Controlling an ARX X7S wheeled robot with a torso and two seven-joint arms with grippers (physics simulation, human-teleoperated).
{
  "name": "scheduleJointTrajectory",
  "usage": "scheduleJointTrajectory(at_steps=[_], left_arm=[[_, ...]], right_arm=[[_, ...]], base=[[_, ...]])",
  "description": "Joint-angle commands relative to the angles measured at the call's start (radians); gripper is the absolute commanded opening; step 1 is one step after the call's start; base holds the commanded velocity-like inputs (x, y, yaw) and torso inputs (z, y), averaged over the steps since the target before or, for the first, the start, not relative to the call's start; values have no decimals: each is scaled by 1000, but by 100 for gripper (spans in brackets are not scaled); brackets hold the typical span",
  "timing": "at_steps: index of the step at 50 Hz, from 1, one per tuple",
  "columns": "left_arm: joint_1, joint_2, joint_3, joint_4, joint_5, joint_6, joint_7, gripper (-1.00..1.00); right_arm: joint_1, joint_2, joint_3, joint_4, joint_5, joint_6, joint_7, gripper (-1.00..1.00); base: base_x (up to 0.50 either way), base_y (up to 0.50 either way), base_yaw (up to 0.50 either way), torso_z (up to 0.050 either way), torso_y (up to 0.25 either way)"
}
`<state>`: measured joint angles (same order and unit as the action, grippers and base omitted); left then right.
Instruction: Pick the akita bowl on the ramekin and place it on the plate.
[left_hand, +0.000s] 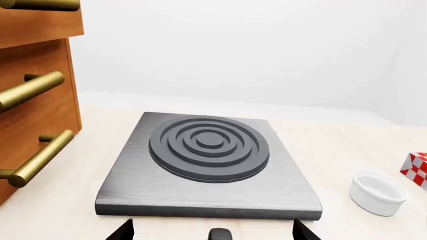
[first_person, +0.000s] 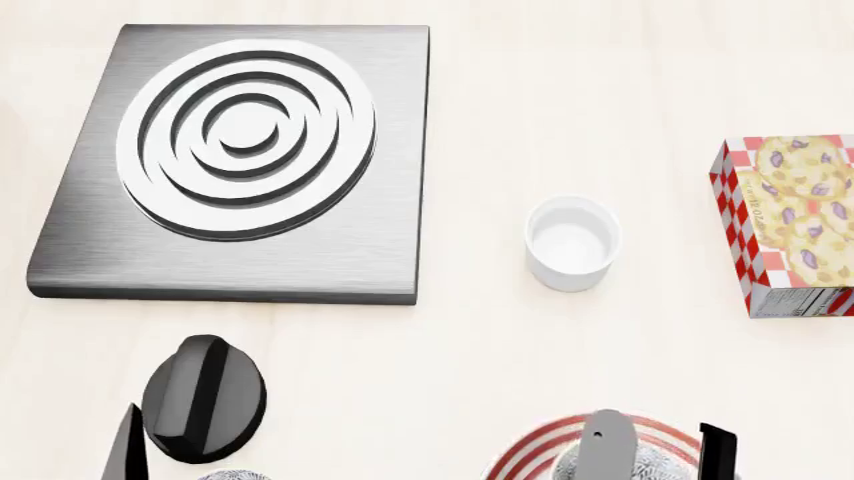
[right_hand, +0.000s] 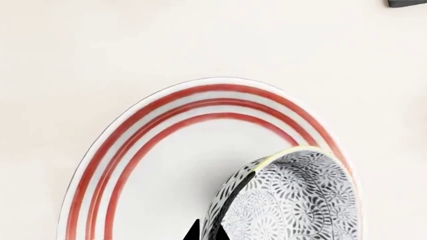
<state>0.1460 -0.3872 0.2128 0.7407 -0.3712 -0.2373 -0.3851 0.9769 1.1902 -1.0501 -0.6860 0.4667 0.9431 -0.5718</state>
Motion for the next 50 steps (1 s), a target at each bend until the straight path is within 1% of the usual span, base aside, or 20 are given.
scheduleJointTrajectory(at_steps=[1,14,23,24,42,50], left_arm=[[0,-2,4,-2,0,2,-3,100],[2,-6,5,-2,-1,9,-7,100],[1,-9,6,0,-2,10,-10,100],[1,-9,7,-1,-2,10,-10,100],[-3,-12,13,-6,-3,11,-14,100],[-5,-15,15,-6,-8,7,-16,100]], right_arm=[[-40,2,0,19,2,-45,38,-100],[-93,-11,-11,50,4,-94,77,-100],[-100,-22,-9,60,14,-85,89,-100],[-98,-25,-5,61,24,-72,92,100],[-113,-23,-2,63,23,-98,110,100],[-121,-15,47,37,109,-110,135,100]], base=[[0,0,0,0,0],[0,0,0,0,0],[0,0,0,0,0],[0,0,0,0,0],[0,0,0,0,0],[0,0,0,0,0]])
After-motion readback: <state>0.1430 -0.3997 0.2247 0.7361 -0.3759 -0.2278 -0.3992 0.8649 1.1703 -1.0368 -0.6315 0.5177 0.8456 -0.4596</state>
